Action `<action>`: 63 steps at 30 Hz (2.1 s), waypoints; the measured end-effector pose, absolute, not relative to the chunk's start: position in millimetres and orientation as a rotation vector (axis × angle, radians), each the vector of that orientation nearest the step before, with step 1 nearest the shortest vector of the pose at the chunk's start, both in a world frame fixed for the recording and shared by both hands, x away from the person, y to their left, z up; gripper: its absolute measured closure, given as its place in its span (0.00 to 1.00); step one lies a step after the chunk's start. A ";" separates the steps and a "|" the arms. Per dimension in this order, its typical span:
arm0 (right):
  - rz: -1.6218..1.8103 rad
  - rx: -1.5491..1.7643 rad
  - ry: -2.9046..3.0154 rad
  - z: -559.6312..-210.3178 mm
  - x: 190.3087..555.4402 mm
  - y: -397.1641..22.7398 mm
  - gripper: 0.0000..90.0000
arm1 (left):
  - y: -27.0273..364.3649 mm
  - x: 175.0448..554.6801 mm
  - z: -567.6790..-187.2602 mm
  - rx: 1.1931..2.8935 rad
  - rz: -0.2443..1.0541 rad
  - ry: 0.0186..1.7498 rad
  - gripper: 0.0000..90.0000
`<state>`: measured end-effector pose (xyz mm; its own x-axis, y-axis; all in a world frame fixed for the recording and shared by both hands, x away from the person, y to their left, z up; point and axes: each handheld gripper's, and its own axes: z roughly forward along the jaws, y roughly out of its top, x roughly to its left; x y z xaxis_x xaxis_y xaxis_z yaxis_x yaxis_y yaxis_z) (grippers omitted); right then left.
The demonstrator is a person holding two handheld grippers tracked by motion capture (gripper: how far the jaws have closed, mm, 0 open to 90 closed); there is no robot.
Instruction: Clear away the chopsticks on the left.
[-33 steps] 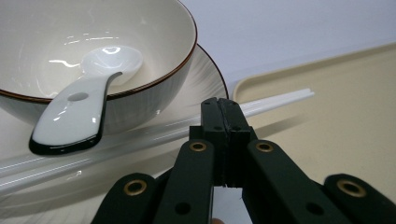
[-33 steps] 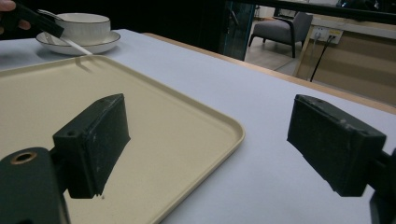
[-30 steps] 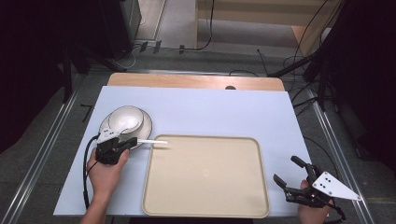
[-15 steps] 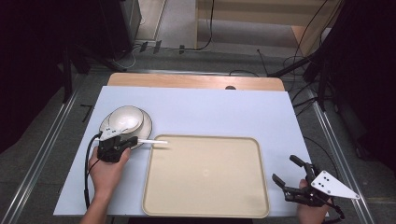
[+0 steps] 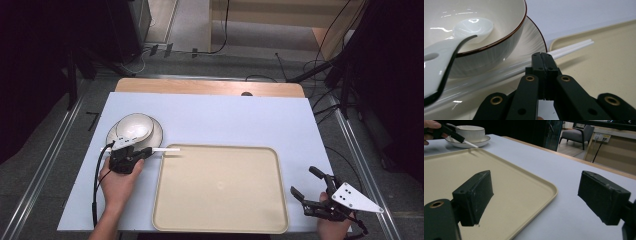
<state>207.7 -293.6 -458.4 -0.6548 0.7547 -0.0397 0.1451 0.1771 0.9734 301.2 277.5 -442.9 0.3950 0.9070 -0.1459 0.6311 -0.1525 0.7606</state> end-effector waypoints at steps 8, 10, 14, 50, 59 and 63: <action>1.505 0.847 1.929 -458.7 207.6 -294.0 0.14 | 274.2 305.3 -444.6 1.847 0.468 1.347 1.00; 1.505 0.847 1.929 -458.9 207.7 -294.0 0.14 | 273.5 305.9 -445.1 1.836 0.476 1.353 1.00; 1.503 0.847 1.932 -459.3 208.0 -293.8 0.14 | 272.4 307.0 -445.9 1.830 0.495 1.358 1.00; 1.496 0.854 1.943 -462.1 210.0 -294.9 0.14 | 263.4 308.6 -444.9 1.787 0.590 1.373 1.00; 1.496 0.853 1.940 -461.7 209.4 -295.5 0.14 | 282.8 287.1 -435.7 1.795 0.561 1.322 0.97; 1.496 0.860 1.936 -461.8 209.5 -296.4 0.14 | 310.6 275.6 -426.5 1.773 0.493 1.301 0.94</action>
<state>209.5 -296.4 -461.8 -0.6496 0.7595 -0.0350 0.1579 0.1798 0.9709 275.6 310.6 -426.5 0.3786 0.9104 -0.1669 0.5712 -0.0879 0.8161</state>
